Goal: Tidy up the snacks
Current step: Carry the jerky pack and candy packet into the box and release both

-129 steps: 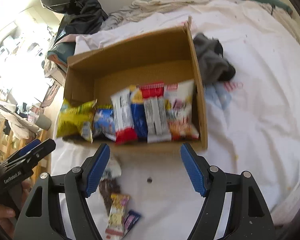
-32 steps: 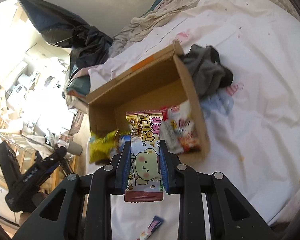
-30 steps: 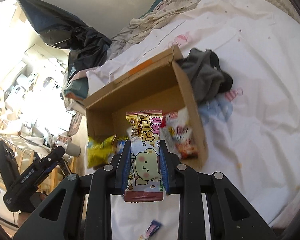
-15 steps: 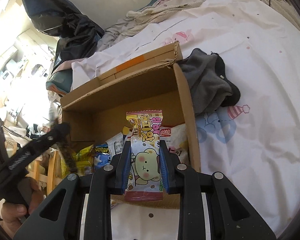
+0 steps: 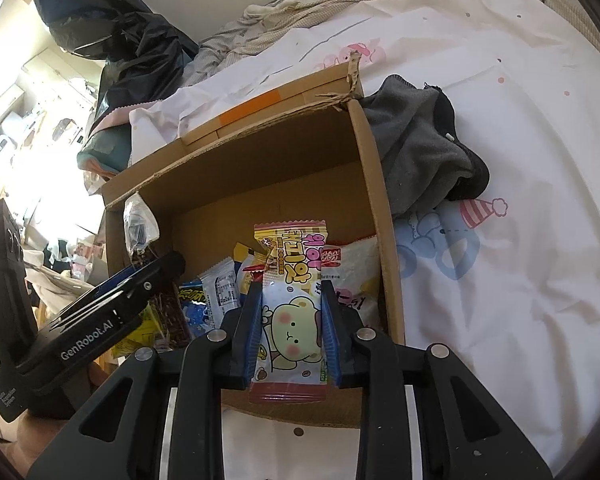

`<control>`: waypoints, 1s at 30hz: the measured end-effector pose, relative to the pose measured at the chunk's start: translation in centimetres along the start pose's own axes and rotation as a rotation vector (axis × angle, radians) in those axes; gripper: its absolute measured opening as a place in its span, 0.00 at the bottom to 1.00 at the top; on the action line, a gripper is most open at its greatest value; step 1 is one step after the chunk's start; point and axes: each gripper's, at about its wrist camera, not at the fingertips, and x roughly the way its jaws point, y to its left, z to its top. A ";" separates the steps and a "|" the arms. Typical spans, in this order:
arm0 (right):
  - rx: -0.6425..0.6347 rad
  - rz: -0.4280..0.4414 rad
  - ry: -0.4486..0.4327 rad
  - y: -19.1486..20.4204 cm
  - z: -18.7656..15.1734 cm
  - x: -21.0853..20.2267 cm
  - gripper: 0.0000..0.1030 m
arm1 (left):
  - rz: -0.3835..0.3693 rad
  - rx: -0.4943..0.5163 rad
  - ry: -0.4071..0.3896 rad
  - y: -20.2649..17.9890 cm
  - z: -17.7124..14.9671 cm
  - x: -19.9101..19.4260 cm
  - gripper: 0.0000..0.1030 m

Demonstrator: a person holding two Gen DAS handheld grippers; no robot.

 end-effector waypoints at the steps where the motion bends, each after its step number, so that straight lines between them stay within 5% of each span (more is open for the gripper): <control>1: -0.002 -0.007 0.000 0.0 0.0 0.0 0.30 | -0.002 0.000 0.007 0.0 -0.1 0.2 0.59; 8: -0.003 -0.028 0.014 0.0 -0.2 0.3 0.33 | -0.007 0.014 0.038 -0.3 -0.4 0.7 0.59; 10: 0.005 -0.013 0.008 0.0 -0.1 0.1 0.47 | -0.005 0.017 0.049 -0.3 -0.4 0.7 0.60; 12: 0.014 -0.001 -0.011 0.0 -0.1 -0.2 0.71 | -0.011 0.017 0.052 -0.3 -0.4 0.5 0.68; 15: 0.013 0.012 -0.039 0.1 0.1 -0.9 0.71 | -0.010 0.017 0.025 -0.3 -0.4 -0.4 0.81; 30: 0.055 0.039 -0.047 -0.5 -0.4 -1.9 0.71 | 0.023 0.013 0.010 2.4 -2.1 -4.5 0.83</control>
